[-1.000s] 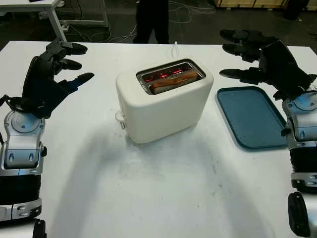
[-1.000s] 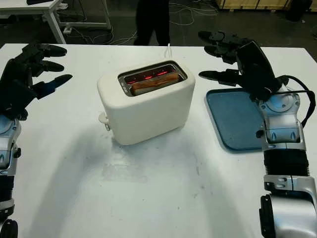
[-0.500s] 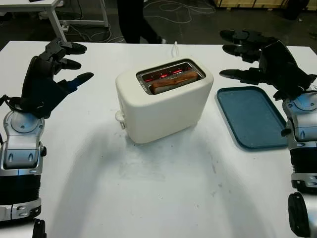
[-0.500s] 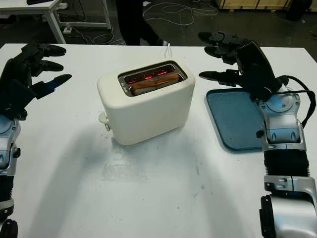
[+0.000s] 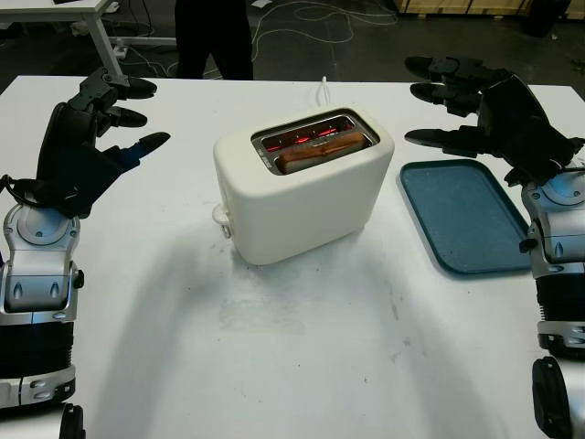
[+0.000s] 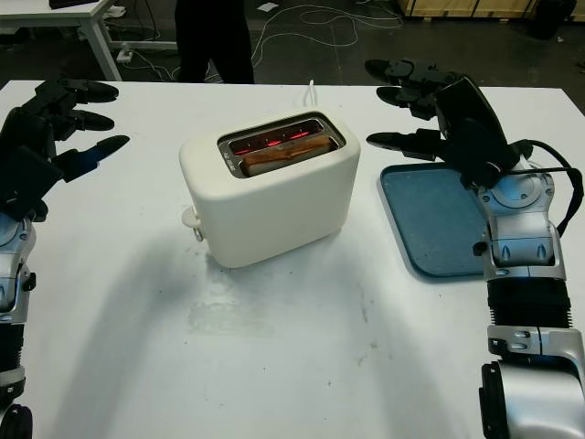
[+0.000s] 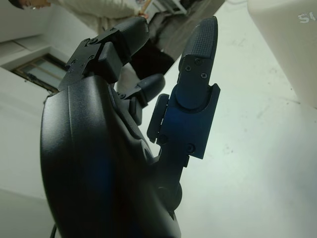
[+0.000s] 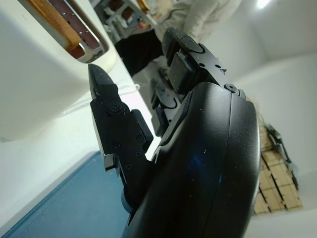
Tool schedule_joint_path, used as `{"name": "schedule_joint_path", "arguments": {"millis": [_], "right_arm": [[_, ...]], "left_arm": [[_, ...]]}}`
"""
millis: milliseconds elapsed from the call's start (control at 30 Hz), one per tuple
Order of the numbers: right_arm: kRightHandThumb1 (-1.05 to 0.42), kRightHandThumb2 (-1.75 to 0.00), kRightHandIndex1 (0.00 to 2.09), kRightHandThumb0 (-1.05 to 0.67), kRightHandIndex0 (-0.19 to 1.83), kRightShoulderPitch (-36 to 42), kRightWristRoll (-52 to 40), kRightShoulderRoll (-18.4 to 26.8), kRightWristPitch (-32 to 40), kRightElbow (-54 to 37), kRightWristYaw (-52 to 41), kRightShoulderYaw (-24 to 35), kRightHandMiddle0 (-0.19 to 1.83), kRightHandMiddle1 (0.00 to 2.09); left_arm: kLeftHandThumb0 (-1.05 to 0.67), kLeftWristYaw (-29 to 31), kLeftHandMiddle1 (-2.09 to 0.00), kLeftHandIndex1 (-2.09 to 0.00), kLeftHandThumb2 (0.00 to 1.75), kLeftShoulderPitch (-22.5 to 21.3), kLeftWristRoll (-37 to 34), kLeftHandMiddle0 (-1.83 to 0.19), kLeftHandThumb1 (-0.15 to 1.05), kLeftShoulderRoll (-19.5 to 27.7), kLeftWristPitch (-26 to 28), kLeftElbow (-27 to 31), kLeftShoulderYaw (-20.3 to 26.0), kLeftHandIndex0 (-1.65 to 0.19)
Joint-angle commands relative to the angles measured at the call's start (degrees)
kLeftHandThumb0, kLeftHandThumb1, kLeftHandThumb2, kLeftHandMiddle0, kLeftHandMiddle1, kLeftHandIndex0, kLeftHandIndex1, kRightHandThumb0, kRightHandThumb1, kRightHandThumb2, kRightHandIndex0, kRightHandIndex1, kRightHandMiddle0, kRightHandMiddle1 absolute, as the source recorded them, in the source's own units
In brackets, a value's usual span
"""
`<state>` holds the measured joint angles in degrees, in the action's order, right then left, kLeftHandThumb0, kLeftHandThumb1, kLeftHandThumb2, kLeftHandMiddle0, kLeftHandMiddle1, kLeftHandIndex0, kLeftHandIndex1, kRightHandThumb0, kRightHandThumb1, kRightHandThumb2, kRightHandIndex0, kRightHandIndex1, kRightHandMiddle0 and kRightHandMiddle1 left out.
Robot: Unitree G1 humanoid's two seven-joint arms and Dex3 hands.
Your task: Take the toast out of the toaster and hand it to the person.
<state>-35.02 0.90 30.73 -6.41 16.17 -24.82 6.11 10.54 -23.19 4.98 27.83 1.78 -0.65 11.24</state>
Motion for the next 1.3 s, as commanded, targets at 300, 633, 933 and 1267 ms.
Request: {"name": "schedule_joint_path", "arguments": {"millis": [300,633,933,1267], "right_arm": [[-0.77,0.00,0.20,-0.09,0.46,0.07,-0.36,0.14,-0.79,0.79,-0.15,-0.09,0.53,0.01],[-0.77,0.00,0.21,-0.10,0.44,0.11,-0.62,0.10,-0.24,0.18,-0.13,0.04,0.53,0.01],[-0.77,0.00,0.22,-0.12,0.44,-0.16,0.18,0.22,-0.20,-0.36,0.34,-0.27,0.54,0.01],[-0.77,0.00,0.24,-0.13,0.43,-0.86,-0.74,-0.23,-1.67,1.09,-0.10,-0.07,0.54,0.01]], "left_arm": [[-0.56,-0.49,-1.09,-0.87,0.02,0.59,0.70,-0.24,0.92,0.53,-0.41,0.59,-0.04,-0.26],[-0.55,-0.55,-1.08,-0.85,0.03,0.57,0.45,-0.24,0.91,0.20,-0.04,0.84,0.04,-0.27],[-0.55,-0.69,-1.07,-0.85,0.02,0.98,0.71,-0.25,0.91,0.17,0.13,1.42,-0.12,-0.27],[-0.54,-0.85,-1.06,-0.84,0.02,0.96,0.94,-0.26,0.92,0.14,-1.02,0.79,-0.10,-0.29]]}}
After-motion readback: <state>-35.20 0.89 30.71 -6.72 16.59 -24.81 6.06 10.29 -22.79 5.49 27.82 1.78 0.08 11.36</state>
